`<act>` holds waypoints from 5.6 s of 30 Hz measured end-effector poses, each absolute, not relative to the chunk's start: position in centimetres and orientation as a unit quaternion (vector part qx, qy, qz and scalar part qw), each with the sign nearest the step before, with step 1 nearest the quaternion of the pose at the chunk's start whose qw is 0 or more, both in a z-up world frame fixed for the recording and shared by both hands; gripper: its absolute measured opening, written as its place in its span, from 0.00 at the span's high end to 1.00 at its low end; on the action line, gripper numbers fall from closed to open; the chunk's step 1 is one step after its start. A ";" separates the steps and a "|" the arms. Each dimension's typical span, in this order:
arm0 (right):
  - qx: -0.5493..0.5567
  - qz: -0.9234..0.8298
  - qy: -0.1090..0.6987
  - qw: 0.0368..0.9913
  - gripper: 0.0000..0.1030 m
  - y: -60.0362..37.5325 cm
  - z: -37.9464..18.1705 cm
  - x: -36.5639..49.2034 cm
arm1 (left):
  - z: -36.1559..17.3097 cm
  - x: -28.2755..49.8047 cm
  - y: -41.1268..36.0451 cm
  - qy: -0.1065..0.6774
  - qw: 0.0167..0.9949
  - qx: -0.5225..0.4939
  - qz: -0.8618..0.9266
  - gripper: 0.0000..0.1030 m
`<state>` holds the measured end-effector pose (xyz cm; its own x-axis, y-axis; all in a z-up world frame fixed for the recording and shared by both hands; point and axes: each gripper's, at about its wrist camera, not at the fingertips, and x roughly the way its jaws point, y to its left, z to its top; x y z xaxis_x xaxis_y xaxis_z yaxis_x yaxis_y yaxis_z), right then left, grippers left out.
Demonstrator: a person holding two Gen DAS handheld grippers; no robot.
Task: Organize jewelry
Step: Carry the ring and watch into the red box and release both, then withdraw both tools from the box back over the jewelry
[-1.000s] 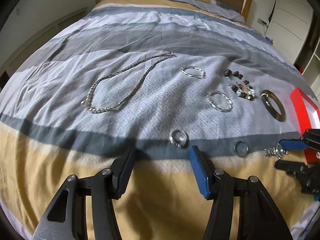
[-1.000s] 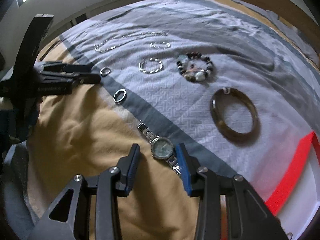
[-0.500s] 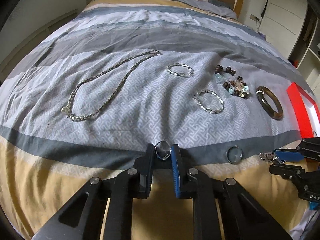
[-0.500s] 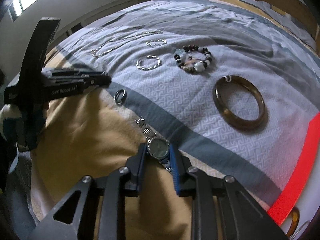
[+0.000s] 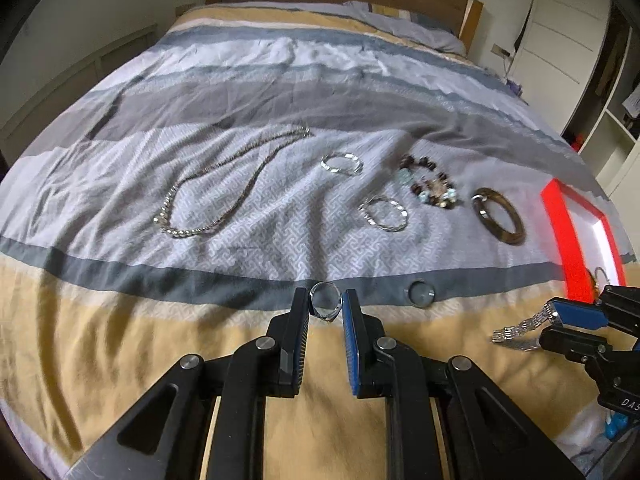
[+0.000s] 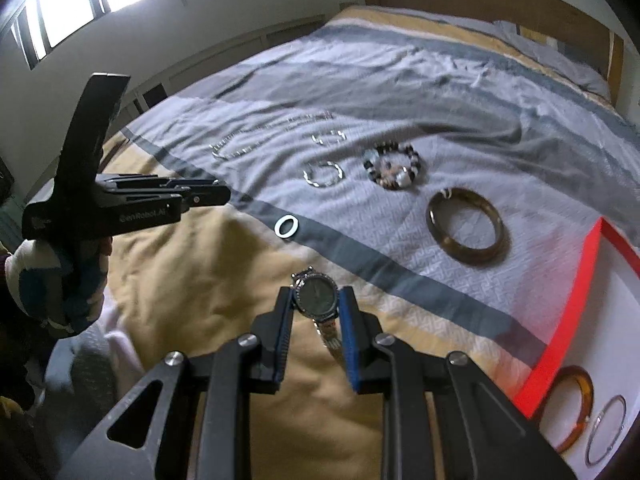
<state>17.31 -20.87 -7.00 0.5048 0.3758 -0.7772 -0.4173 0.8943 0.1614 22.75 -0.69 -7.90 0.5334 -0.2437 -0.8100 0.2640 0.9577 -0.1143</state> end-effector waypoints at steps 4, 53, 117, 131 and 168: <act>-0.020 0.223 0.427 0.876 0.79 -20.9 -4.9 15.6 | -5.5 21.0 -1.0 0.447 0.881 0.014 -0.157 0.84; 0.013 -0.025 0.488 0.872 0.78 -50.8 -9.9 19.3 | -11.2 22.9 -37.3 0.469 0.813 0.120 -0.323 0.82; 0.058 -0.022 0.299 0.952 0.68 -33.9 11.2 -13.0 | 7.8 -2.0 3.7 0.332 0.937 0.020 -0.111 0.22; 0.034 0.017 0.275 0.961 0.68 -29.9 13.5 -13.5 | 9.2 -4.0 7.3 0.310 0.947 0.012 -0.087 0.15; 0.051 0.082 0.429 0.898 0.68 -26.9 -1.0 6.6 | -4.3 11.8 6.3 0.444 0.890 -0.015 -0.104 0.24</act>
